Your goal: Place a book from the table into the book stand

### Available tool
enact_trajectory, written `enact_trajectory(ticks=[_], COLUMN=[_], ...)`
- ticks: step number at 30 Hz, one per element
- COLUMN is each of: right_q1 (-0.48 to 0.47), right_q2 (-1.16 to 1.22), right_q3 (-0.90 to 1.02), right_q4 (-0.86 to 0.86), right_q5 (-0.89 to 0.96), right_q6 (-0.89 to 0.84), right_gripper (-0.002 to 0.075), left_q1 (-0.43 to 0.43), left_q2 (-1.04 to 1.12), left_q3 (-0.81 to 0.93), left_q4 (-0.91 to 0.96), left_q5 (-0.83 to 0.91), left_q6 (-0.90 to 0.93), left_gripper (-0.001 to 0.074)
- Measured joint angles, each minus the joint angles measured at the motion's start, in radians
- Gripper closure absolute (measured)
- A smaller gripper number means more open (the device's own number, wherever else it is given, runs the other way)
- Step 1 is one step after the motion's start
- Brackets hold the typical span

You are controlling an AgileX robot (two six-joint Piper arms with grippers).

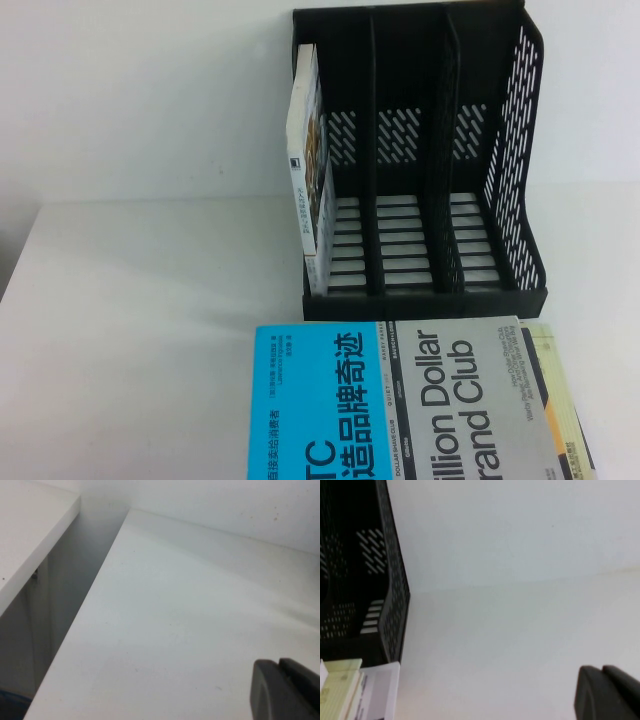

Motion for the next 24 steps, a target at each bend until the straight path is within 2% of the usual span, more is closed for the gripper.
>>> enact_trajectory(ticks=[3,5,11,24], right_q1=[-0.016,-0.020,-0.019,-0.019], right_q2=[-0.017,-0.018,-0.018,-0.018], right_q3=[0.124,0.143,0.142,0.141], right_q4=[0.002,0.002,0.002,-0.007], right_q5=[-0.104,-0.069,0.018,0.031], right_q6=[0.068,0.089,0.064,0.057], right_gripper=[0.0729,0.0729,0.0729,0.0729], left_q1=[0.000,0.000,0.000,0.000], left_q2=[-0.001,-0.001,-0.001,-0.001], left_q3=[0.000,0.000,0.000,0.000], left_q4=[0.000,0.000,0.000,0.000], left_q5=[0.000,0.001,0.002,0.003], left_q6=[0.000,0.000,0.000,0.000], left_gripper=[0.0737,0.0737,0.0737,0.0737])
